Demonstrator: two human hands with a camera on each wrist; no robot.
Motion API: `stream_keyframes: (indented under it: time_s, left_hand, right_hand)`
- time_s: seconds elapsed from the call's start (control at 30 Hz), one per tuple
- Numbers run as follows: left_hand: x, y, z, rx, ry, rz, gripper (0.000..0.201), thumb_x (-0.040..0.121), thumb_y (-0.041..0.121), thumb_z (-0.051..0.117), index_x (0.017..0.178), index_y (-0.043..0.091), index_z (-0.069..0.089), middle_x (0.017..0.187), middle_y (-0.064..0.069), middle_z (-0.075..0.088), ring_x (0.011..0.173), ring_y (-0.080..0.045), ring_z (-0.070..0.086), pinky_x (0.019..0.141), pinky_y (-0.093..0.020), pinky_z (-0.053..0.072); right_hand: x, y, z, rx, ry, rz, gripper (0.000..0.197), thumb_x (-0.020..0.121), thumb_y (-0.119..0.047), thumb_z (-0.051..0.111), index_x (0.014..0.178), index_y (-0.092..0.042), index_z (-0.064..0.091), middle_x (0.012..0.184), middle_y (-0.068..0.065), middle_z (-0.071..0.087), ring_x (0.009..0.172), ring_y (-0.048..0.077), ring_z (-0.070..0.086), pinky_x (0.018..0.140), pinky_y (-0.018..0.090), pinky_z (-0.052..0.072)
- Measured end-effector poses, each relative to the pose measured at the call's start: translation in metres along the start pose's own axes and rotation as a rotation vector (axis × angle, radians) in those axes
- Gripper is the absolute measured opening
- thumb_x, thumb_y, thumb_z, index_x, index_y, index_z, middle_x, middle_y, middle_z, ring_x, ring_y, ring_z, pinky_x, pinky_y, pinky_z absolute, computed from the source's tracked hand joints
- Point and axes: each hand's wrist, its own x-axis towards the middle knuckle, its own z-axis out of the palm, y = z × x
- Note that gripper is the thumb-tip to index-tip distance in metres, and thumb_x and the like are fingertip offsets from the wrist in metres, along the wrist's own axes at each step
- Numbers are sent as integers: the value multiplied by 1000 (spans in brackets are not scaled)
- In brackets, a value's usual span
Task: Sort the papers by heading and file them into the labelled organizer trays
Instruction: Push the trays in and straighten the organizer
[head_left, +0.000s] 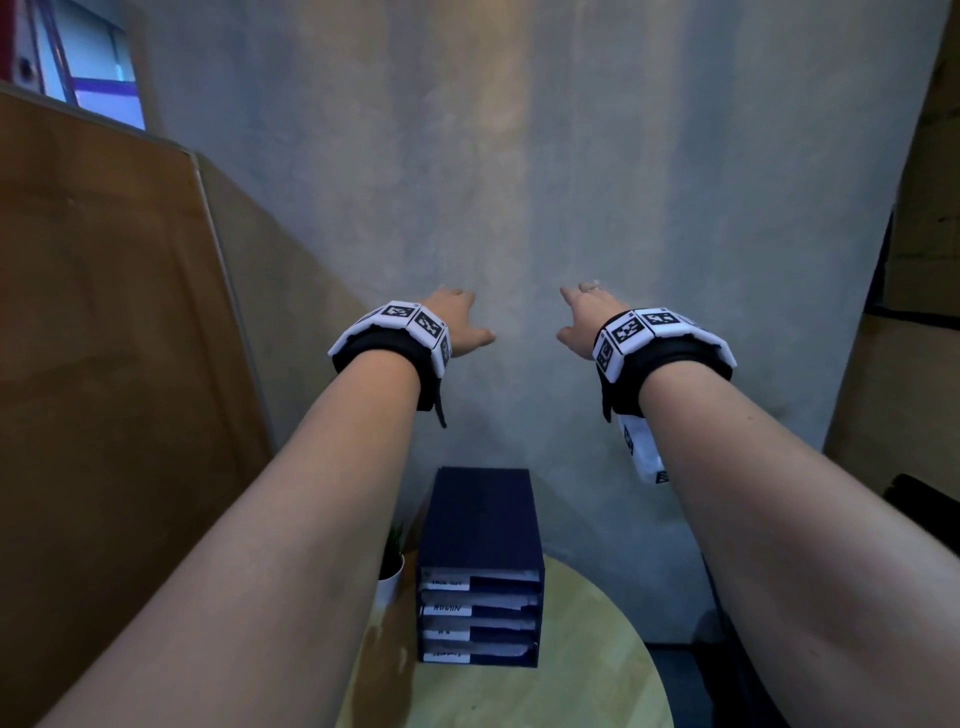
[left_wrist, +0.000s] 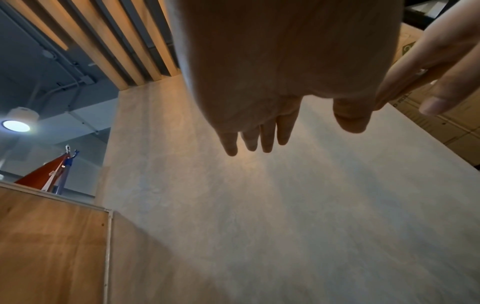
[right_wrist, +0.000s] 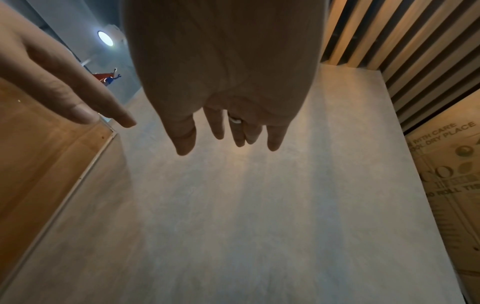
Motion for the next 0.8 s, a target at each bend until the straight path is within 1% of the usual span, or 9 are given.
stream_keyframes:
  time_s: [0.13, 0.3, 0.47, 0.57, 0.67, 0.73, 0.8]
  left_hand:
    - [3, 3, -6, 12, 9, 19, 70, 93, 42, 50, 146, 3, 28, 154, -14, 28, 143, -24, 26, 117, -35, 25]
    - [3, 2, -14, 20, 29, 29, 71, 92, 44, 50, 146, 4, 27, 154, -13, 27, 144, -25, 26, 117, -37, 25]
    - [-4, -1, -19, 35, 47, 34, 70, 92, 43, 50, 146, 4, 29, 154, -13, 28, 144, -25, 25, 116, -36, 26]
    - [-8, -3, -18, 46, 37, 33, 70, 92, 44, 50, 145, 4, 30, 154, -13, 28, 143, -26, 27, 116, -38, 27]
    - [-10, -6, -13, 49, 20, 38, 70, 92, 44, 50, 146, 5, 29, 154, -11, 27, 143, -25, 28, 116, -38, 27]
    - [-12, -6, -11, 51, 16, 38, 69, 92, 43, 50, 145, 5, 30, 154, -12, 28, 142, -25, 28, 116, -39, 26]
    - [-14, -6, -9, 52, 24, 31, 67, 92, 42, 50, 144, 4, 31, 152, -13, 30, 142, -25, 29, 116, -39, 27]
  right_hand:
    - [0, -2, -8, -8, 28, -5, 50, 91, -15, 50, 139, -7, 37, 147, 15, 35, 142, 27, 25, 107, 44, 33]
    - [-6, -4, -15, -18, 29, -14, 56, 93, -21, 52, 144, -11, 30, 152, 12, 28, 146, 25, 18, 112, 44, 28]
    - [-11, -7, -22, -12, 35, -16, 54, 93, -18, 50, 143, -11, 31, 152, 13, 28, 147, 24, 16, 112, 45, 26]
    - [-16, -10, -26, 13, 55, -34, 54, 93, -17, 50, 143, -10, 32, 152, 14, 28, 147, 25, 17, 113, 45, 27]
    - [-24, -13, -32, 84, 79, -68, 59, 93, -18, 50, 146, -11, 26, 153, 14, 28, 145, 27, 20, 115, 44, 28]
    - [-32, -15, -42, 144, 123, -102, 61, 94, -19, 50, 148, -10, 24, 154, 13, 28, 145, 27, 22, 115, 40, 27]
    - [-44, -13, -59, 240, 218, -126, 58, 94, -19, 51, 147, -10, 28, 153, 12, 32, 142, 26, 29, 114, 31, 24]
